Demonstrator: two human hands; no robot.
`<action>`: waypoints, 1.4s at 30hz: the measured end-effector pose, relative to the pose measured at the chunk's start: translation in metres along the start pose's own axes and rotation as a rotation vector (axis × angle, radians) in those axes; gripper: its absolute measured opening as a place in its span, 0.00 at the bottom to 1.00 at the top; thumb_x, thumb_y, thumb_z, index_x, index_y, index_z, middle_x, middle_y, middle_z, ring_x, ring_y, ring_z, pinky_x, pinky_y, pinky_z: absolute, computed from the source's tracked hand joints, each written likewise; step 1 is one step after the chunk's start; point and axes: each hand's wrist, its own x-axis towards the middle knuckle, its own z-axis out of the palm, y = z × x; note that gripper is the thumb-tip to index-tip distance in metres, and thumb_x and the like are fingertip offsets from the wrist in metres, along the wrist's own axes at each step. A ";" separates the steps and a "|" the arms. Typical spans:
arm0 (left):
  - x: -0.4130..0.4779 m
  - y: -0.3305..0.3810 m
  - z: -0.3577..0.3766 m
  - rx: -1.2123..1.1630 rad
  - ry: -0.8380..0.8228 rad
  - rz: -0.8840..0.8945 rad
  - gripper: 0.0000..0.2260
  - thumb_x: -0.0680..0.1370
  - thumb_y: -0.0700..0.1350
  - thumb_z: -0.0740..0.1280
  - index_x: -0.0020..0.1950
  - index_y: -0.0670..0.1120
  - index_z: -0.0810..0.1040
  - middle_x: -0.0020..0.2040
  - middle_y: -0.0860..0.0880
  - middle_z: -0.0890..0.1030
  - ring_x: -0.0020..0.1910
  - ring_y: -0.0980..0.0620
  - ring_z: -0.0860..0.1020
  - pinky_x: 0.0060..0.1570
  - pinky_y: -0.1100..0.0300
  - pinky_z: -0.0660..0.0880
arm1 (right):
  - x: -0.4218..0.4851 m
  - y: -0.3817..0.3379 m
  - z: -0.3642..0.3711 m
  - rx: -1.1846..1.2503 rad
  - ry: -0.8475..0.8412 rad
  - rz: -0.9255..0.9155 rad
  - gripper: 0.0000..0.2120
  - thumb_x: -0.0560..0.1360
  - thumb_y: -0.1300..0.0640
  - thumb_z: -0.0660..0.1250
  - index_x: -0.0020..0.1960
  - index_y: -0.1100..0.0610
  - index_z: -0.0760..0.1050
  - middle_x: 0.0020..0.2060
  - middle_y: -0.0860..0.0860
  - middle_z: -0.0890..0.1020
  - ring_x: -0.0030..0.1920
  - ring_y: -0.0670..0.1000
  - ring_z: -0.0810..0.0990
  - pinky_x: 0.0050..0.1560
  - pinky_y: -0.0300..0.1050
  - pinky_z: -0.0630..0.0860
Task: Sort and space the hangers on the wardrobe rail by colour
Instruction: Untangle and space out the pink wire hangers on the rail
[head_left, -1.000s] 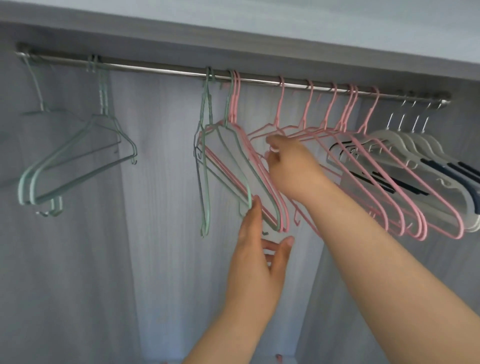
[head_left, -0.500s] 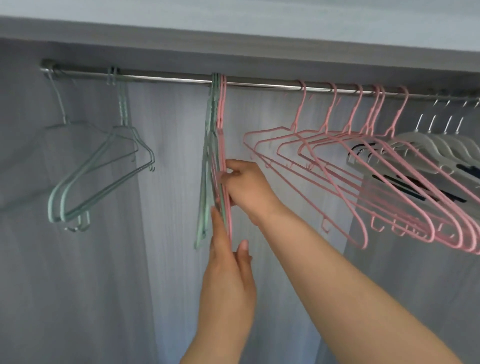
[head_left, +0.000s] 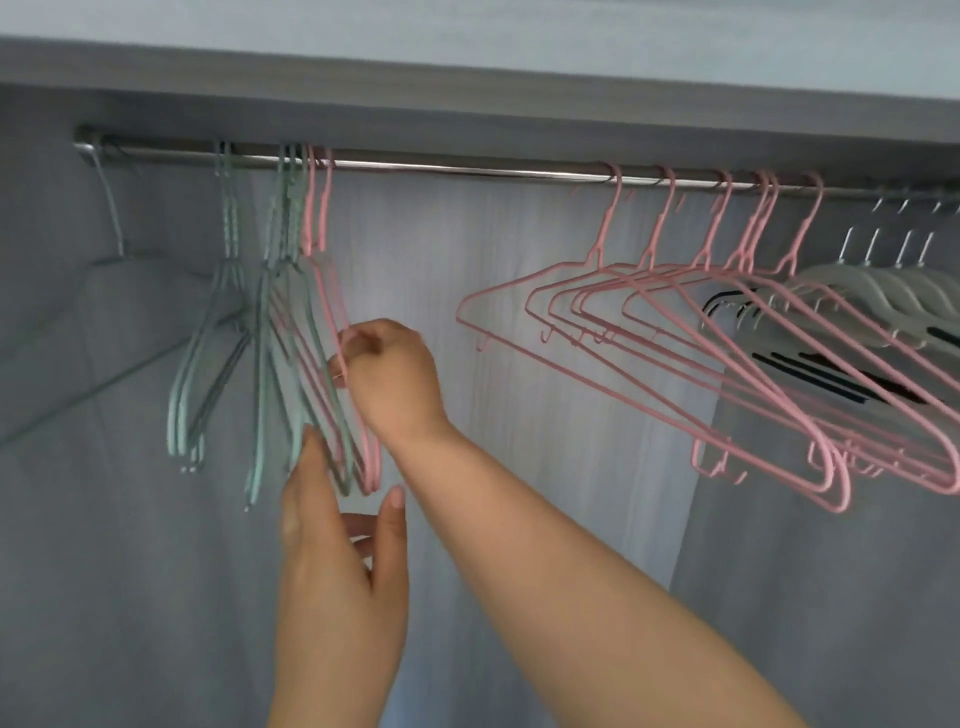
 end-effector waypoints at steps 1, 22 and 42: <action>-0.004 0.003 0.002 0.006 0.014 0.020 0.30 0.73 0.46 0.62 0.71 0.57 0.52 0.65 0.58 0.58 0.42 0.63 0.76 0.35 0.71 0.71 | 0.002 0.001 -0.006 0.001 0.051 -0.012 0.11 0.76 0.60 0.57 0.45 0.61 0.78 0.45 0.61 0.84 0.49 0.60 0.81 0.53 0.51 0.77; -0.025 0.041 0.031 0.005 0.154 0.170 0.27 0.74 0.44 0.65 0.71 0.51 0.59 0.65 0.61 0.58 0.42 0.60 0.73 0.41 0.68 0.73 | -0.006 0.024 -0.179 -0.226 0.233 0.032 0.12 0.74 0.65 0.56 0.38 0.71 0.74 0.27 0.55 0.76 0.18 0.42 0.66 0.25 0.35 0.61; 0.038 0.019 -0.061 0.581 0.011 0.079 0.18 0.74 0.39 0.65 0.64 0.48 0.71 0.56 0.48 0.79 0.48 0.46 0.78 0.44 0.59 0.69 | -0.013 -0.021 0.013 -0.034 -0.313 0.090 0.21 0.78 0.48 0.55 0.60 0.64 0.69 0.56 0.59 0.77 0.57 0.59 0.76 0.55 0.50 0.74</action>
